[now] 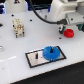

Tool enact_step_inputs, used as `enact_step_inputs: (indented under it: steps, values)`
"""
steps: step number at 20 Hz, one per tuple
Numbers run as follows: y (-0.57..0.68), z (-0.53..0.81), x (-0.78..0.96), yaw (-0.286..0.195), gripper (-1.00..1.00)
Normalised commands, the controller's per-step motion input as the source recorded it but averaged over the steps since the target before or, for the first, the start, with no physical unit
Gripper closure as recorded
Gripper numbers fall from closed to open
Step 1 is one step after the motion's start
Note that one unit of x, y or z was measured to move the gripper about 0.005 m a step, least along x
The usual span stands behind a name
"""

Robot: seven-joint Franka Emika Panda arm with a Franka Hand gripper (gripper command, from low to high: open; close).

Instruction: Insert the blue gear onto the right peg, followed by the red gear

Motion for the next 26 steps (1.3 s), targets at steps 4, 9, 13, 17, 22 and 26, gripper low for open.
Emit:
enact_step_inputs:
  steps: [4, 9, 13, 17, 22, 26]
  values:
    - [-0.08, -0.29, -0.09, 0.000, 1.00]
    - [0.00, -0.16, -0.20, 0.000, 1.00]
    - [0.01, -0.10, -0.19, 0.000, 1.00]
    - [0.01, -0.06, -0.18, 0.000, 1.00]
    - [0.00, 0.02, -0.11, 0.000, 1.00]
    - [-0.02, 0.18, -0.05, 0.000, 1.00]
